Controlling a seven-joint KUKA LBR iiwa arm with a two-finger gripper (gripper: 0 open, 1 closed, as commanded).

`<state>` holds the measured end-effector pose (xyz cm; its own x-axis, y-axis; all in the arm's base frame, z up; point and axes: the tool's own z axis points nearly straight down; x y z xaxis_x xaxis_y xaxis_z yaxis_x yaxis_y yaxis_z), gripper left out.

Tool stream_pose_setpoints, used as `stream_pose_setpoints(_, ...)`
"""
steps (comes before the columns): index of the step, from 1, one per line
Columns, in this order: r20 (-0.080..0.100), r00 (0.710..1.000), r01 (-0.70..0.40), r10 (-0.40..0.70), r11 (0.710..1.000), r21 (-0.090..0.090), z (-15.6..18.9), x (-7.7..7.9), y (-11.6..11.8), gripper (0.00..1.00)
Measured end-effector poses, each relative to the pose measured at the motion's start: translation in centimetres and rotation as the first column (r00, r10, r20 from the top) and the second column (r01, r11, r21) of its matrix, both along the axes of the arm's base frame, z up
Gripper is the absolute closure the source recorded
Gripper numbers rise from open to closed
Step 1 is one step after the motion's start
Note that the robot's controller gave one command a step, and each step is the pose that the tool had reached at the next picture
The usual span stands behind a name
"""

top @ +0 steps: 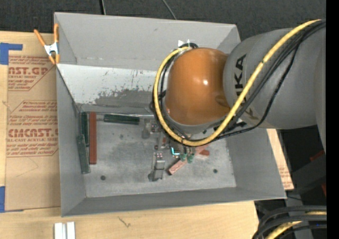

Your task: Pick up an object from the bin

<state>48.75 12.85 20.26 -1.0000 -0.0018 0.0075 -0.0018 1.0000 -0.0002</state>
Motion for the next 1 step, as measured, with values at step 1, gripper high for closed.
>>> stream_pose_setpoints(1,0.008,1.000,0.001,-0.001,1.000,0.001,0.39,0.19,-0.06,0.00)
